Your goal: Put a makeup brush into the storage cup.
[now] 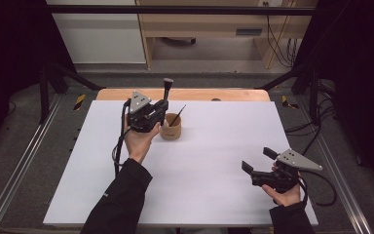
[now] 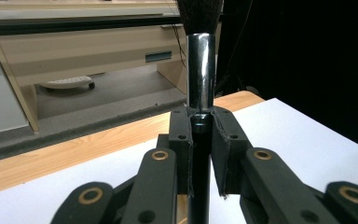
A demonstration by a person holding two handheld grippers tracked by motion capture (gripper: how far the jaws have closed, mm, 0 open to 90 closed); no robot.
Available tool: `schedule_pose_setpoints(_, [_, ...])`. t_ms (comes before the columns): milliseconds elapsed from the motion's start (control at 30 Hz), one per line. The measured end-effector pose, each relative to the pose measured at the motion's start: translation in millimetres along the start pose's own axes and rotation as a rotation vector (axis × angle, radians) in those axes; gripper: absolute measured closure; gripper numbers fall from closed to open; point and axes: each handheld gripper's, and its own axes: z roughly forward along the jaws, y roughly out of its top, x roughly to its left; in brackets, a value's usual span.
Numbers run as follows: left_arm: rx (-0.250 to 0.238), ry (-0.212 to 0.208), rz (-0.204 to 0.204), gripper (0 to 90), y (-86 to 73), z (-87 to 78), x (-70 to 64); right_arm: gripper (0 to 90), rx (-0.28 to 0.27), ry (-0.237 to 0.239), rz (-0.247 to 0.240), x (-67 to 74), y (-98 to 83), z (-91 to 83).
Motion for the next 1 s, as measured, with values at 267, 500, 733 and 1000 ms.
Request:
schedule_pose_setpoints(267, [0.011, 0.009, 0.020, 79.0, 2.8, 16.9, -4.3, 5.1, -0.004, 0.000, 0.005, -0.9, 0.2, -1.0])
schedule_pose_setpoints(500, [0.020, 0.020, 0.027, 79.0, 3.5, 29.2, -4.3, 5.1, -0.004, 0.003, 0.003, -0.7, 0.1, -0.6])
schedule_pose_setpoints(733, [0.027, 0.030, 0.023, 79.0, 3.1, 41.6, -2.1, 5.1, -0.003, 0.002, 0.007, -1.3, -0.3, -0.5])
schedule_pose_setpoints(1000, [0.041, 0.048, 0.022, 79.0, 2.4, 54.4, -0.1, 5.1, -0.012, 0.004, 0.015, -1.8, 0.2, -1.0])
